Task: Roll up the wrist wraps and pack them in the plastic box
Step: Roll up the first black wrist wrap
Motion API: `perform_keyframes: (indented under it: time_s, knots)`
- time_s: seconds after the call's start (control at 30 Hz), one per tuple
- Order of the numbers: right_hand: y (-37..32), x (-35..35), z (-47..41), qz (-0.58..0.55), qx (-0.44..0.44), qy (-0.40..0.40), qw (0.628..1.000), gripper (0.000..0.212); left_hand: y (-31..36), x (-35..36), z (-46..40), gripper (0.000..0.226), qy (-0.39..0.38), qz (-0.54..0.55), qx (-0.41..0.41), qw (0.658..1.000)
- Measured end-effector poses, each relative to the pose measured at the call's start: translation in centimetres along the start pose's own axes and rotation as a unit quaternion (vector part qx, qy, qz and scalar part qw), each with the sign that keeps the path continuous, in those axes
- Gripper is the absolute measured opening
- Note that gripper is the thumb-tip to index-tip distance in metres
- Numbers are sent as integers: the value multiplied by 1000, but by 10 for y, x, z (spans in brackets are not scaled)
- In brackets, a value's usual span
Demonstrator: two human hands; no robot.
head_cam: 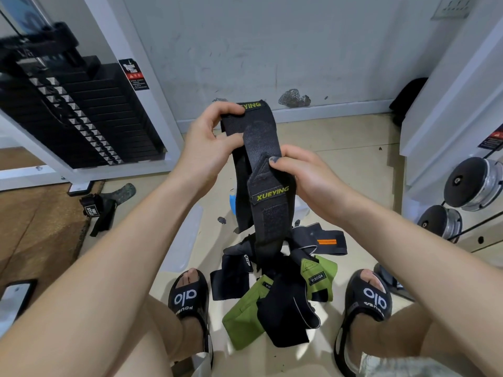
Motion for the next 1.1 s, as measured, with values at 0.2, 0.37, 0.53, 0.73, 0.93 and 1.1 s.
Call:
perform_keyframes:
  time_s: [0.2, 0.37, 0.53, 0.73, 0.93, 1.1]
  knots:
    - [1, 3, 2, -15, -24, -12, 1000, 13, -7, 1, -2, 23, 5, 27, -44, 999]
    - [-1, 5, 3, -37, -28, -13, 999, 12, -5, 6, 4, 21, 12, 57, -72, 996]
    - [-1, 4, 2, -44, -29, -3, 999, 14, -5, 11, 7, 20, 11, 74, -84, 994]
    - [-2, 4, 2, -58, -27, 4, 998, 11, -1, 13, 8, 19, 12, 101, -97, 990]
    - [-5, 1, 1, -57, -25, 25, 998, 11, -1, 15, 9, 16, 1, 101, -98, 990]
    - [-5, 0, 2, -53, -26, 33, 998, 10, -3, 14, 9, 14, 0, 92, -89, 992]
Point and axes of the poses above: each hand's wrist, its own z-axis away from the middle knuckle, its own x-axis out of the palm, y = z × x, the point moved 7 cm from there along -z, towards the middle knuckle, and after that the axes turned 3 degrees about y, right-handed, at the moved point
